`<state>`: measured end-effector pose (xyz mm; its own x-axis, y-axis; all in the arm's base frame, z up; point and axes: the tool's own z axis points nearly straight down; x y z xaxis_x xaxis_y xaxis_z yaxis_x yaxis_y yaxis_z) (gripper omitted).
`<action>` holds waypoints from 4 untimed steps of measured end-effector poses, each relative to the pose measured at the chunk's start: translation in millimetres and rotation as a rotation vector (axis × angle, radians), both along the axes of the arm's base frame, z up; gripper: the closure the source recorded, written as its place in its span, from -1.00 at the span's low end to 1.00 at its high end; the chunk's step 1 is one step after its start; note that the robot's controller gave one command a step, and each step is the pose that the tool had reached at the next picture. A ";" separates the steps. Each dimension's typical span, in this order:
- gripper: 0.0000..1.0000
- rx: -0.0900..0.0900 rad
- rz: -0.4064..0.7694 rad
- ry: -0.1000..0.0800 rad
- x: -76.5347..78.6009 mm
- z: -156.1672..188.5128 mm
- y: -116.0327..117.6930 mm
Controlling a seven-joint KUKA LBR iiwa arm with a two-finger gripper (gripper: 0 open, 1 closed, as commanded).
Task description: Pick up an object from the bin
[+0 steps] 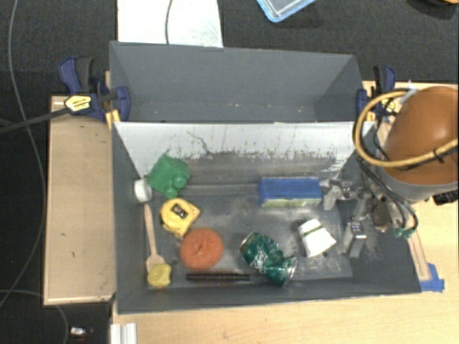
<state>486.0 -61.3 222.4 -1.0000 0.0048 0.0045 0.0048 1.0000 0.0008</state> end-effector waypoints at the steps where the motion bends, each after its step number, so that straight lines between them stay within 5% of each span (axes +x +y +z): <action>1: -1.00 -0.001 0.003 -0.007 1.6 3.0 0.1; 2: -1.00 -0.002 0.115 -0.012 17.7 -78.2 -5.7; 4: -1.00 -0.001 0.334 -0.009 26.7 -120.6 -16.3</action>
Offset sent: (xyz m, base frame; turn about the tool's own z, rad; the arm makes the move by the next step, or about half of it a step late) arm 0.0293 -0.0109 -0.1524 -0.2098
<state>512.7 -77.6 101.8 -0.9462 -0.3236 -0.0046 -0.3236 0.9462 -0.0019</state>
